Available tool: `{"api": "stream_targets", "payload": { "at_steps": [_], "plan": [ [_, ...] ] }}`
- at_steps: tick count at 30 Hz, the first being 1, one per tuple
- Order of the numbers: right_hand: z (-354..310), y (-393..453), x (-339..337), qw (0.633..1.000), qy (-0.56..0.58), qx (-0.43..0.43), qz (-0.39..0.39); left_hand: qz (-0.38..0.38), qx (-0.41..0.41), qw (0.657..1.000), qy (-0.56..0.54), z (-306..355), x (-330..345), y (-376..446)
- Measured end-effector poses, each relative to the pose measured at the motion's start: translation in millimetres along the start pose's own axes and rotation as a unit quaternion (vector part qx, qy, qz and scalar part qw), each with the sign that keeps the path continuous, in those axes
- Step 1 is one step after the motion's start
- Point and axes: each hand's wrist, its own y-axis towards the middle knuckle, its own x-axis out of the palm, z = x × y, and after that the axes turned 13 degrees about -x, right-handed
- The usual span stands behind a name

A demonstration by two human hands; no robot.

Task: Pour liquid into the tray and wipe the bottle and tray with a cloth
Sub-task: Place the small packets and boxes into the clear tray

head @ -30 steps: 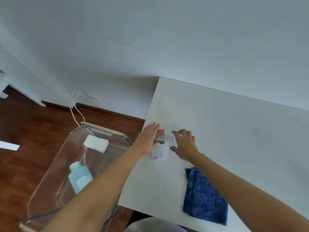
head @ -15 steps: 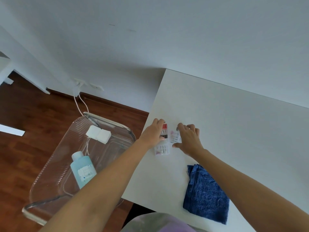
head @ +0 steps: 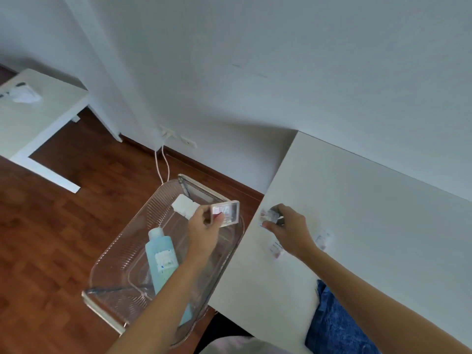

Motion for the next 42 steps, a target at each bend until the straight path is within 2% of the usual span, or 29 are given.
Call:
{"api": "stream_targets", "payload": {
  "at_steps": [2, 5, 9, 13, 15, 22, 27, 34, 42],
  "plan": [
    [-15.8, 5.8, 17.8, 1.0, 0.013, -0.013, -0.023, 0.055, -0.071, 0.995, -0.036, -14.7, -21.1, 12.0],
    [-31.4, 12.4, 49.4, 0.997, 0.018, -0.023, -0.068, 0.09, -0.208, 0.971, -0.081, -40.3, -36.4, 30.4],
    [-39.5, 21.9, 92.6, 0.993, -0.007, -0.003, -0.12, 0.057, -0.352, 0.918, -0.175, -65.8, -34.1, 53.8],
    [-40.3, 36.1, 131.7, 0.982, -0.052, 0.035, -0.178, 0.01, -0.412, 0.885, -0.218, -75.7, -20.1, 71.6],
    [-38.2, 44.2, 148.0, 0.975, -0.086, 0.07, -0.194, -0.004, -0.43, 0.873, -0.231, -80.2, -12.9, 81.3],
    [-16.7, 70.4, 185.3, 0.95, -0.121, 0.218, -0.189, -0.012, -0.468, 0.863, -0.188, -89.7, -5.7, 104.2],
    [-5.3, 82.6, 194.6, 0.94, -0.109, 0.281, -0.162, -0.006, -0.464, 0.872, -0.154, -95.3, -2.4, 115.7],
    [-4.7, 84.5, 211.0, 0.936, -0.036, 0.338, -0.085, 0.012, -0.457, 0.885, -0.09, -89.0, -2.5, 127.1],
    [-10.7, 81.0, 199.9, 0.942, 0.021, 0.324, -0.08, 0.011, -0.441, 0.897, -0.035, -77.9, -10.4, 117.6]
  ]
}}
